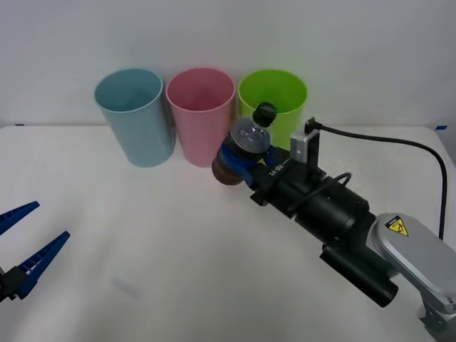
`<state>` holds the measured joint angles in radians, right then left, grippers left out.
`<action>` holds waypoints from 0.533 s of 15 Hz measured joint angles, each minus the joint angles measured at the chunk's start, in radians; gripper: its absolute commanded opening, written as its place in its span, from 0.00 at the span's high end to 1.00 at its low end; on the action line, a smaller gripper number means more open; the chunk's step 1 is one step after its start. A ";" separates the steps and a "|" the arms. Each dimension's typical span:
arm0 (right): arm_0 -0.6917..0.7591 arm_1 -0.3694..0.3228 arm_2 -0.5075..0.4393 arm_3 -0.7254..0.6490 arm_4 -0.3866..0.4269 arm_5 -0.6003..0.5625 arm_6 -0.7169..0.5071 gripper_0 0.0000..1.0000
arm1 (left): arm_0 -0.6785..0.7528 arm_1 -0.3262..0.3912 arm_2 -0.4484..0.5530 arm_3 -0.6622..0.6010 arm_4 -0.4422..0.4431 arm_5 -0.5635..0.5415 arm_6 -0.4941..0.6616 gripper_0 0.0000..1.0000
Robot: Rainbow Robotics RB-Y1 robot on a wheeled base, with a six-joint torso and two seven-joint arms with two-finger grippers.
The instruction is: Grasp the object on the table and drop it into the matching bin: aluminum can to the light blue bin, PET bottle to the pink bin.
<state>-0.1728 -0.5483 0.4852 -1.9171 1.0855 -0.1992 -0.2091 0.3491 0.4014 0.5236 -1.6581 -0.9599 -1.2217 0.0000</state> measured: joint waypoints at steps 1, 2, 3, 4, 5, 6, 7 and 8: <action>-0.011 -0.018 -0.003 -0.014 -0.001 0.000 -0.026 1.00 | 0.000 0.000 0.000 0.000 0.000 0.000 0.000 0.00; -0.027 -0.035 -0.008 -0.024 -0.001 0.000 -0.056 1.00 | 0.000 0.000 0.000 0.000 0.000 0.000 0.000 0.00; -0.045 -0.047 -0.012 -0.027 0.000 0.000 -0.081 1.00 | 0.000 0.000 0.000 0.000 0.000 0.000 0.000 0.00; -0.061 -0.058 -0.017 -0.028 0.000 0.000 -0.106 1.00 | 0.000 0.000 0.000 0.000 0.000 0.000 0.000 0.00; -0.080 -0.068 -0.024 -0.028 0.000 0.000 -0.135 1.00 | 0.000 0.000 0.000 0.000 0.000 0.000 0.000 0.00; -0.099 -0.077 -0.030 -0.028 -0.001 0.000 -0.161 1.00 | 0.000 0.000 0.000 0.000 0.000 0.000 0.000 0.00; -0.118 -0.085 -0.034 -0.028 -0.001 0.000 -0.186 1.00 | 0.000 0.000 0.000 0.000 0.000 0.000 0.000 0.00; -0.139 -0.093 -0.034 -0.027 -0.001 0.000 -0.213 1.00 | 0.000 0.000 0.000 0.000 0.000 0.000 0.000 0.00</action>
<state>-0.3114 -0.6413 0.4515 -1.9437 1.0847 -0.1995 -0.4218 0.3491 0.4014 0.5236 -1.6581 -0.9599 -1.2217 0.0000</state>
